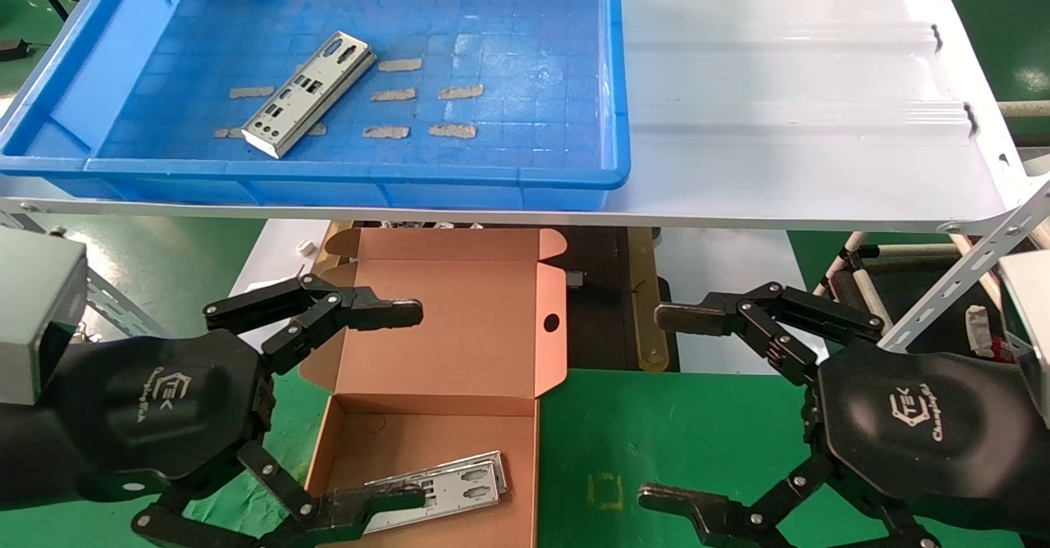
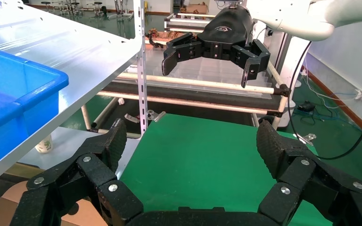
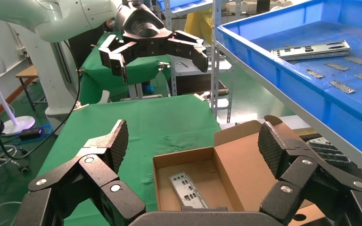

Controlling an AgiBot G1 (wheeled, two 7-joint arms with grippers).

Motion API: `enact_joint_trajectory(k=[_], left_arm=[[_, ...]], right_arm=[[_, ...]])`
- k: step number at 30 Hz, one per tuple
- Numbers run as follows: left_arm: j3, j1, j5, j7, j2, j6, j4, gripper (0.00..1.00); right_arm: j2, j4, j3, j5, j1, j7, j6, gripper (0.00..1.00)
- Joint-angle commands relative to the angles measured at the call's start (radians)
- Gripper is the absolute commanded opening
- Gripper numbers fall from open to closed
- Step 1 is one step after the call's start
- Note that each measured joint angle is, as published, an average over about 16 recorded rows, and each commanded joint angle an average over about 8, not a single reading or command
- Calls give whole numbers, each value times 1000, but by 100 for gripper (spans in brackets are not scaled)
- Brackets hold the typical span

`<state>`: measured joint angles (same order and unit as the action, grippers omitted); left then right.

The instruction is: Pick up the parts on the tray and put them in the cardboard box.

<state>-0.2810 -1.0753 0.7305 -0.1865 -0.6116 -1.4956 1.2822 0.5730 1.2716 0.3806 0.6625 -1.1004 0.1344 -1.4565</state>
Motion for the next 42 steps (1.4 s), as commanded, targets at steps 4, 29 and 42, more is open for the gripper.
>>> enact_joint_trajectory(k=[4,29,42], left_arm=[[0,0,0,0,0,0,0,100],[0,0,0,0,0,0,0,100],[0,0,0,0,0,0,0,100]], right_arm=[[0,0,0,0,0,0,0,100],[0,0,0,0,0,0,0,100],[0,0,0,0,0,0,0,100]])
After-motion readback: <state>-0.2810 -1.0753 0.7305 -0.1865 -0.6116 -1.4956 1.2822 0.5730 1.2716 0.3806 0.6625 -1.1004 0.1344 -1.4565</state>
